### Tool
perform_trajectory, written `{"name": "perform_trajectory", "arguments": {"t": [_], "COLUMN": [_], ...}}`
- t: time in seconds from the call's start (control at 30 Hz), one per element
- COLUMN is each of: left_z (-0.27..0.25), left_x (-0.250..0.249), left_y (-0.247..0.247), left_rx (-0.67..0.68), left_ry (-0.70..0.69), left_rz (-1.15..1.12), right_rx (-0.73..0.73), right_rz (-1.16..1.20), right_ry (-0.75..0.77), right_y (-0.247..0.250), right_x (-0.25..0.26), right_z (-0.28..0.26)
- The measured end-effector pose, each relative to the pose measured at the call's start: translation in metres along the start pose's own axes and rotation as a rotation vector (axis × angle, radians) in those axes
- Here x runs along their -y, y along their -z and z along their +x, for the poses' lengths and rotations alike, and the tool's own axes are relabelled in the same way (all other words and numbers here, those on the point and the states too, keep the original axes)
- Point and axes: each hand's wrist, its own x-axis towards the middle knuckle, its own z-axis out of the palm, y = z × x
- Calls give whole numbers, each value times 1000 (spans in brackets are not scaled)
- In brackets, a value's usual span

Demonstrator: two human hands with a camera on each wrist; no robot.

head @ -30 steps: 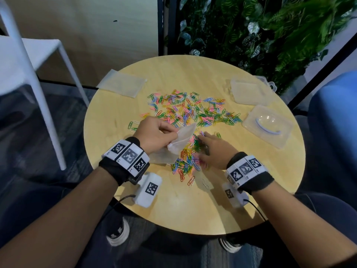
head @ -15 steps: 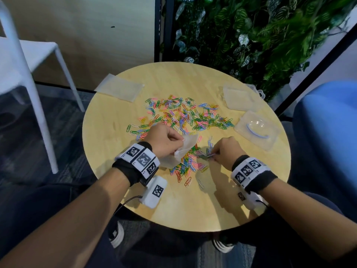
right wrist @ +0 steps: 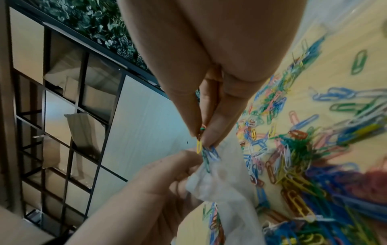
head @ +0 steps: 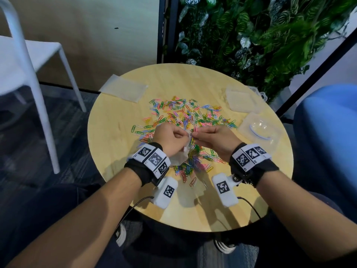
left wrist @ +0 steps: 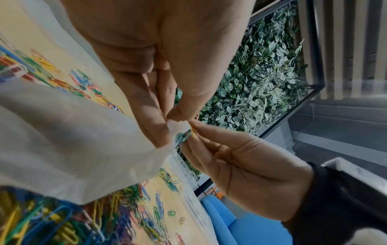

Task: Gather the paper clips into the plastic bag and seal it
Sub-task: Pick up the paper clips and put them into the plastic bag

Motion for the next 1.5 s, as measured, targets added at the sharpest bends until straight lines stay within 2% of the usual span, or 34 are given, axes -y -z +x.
{"name": "perform_trajectory", "arguments": {"t": [0.07,0.17,0.3,0.37,0.47,0.5,0.57,0.7,0.8,0.83,0.93,0.97,1.03,1.13,1.17,1.2,1.27,1.3,1.33,1.4,1.5], "left_z": [0,-1,-8,-9,-6,-5,-3,-7,-8,-7,-5,-4,-2,0,0,-1,-3,-4,-6,-8,-11], "left_x": [1,2,-3,-5,-4,-3,-2,-2,-1,-1,-2,-3,-4,-6,-6,-5,-4,-4,-4,-4,-4], "left_y": [0,-5,-12,-15,-15,-14,-14,-19,-18,-16,-8,-5,4,17,20,22,24,24,23,23,29], "left_rx": [2,26,58,36,-14,-18,-5,28,59,62,17,-10,-57,-65,-49,-25,40,76,105,138,128], "left_ry": [12,42,25,15,26,39,67,86,83,84,54,36,20,40,45,49,52,55,59,66,71], "left_rz": [-24,-54,-52,-58,-93,-121,-194,-205,-197,-200,-156,-120,-67,-99,-119,-142,-173,-178,-179,-184,-197], "right_rx": [-5,8,14,18,34,49,68,17,-14,5,201,244,251,92,57,70,180,231,247,206,147], "right_rz": [8,-144,-283,-215,60,124,80,-335,-511,-634,-1180,-1247,-1136,-826,-840,-892,-1024,-1062,-1106,-1212,-1243], "right_ry": [-13,-66,-238,-328,-359,-343,-293,-198,-109,-62,112,185,338,419,374,258,-58,-152,-160,-54,15], "right_y": [-2,2,11,14,19,19,18,10,6,5,4,4,6,21,25,29,28,25,21,12,-5], "right_x": [-2,3,11,11,3,-2,-12,-23,-17,-13,1,4,7,8,5,0,-22,-35,-48,-66,-67], "right_z": [3,6,16,17,14,14,14,14,18,18,6,2,-6,-19,-25,-32,-42,-45,-46,-40,-28]}}
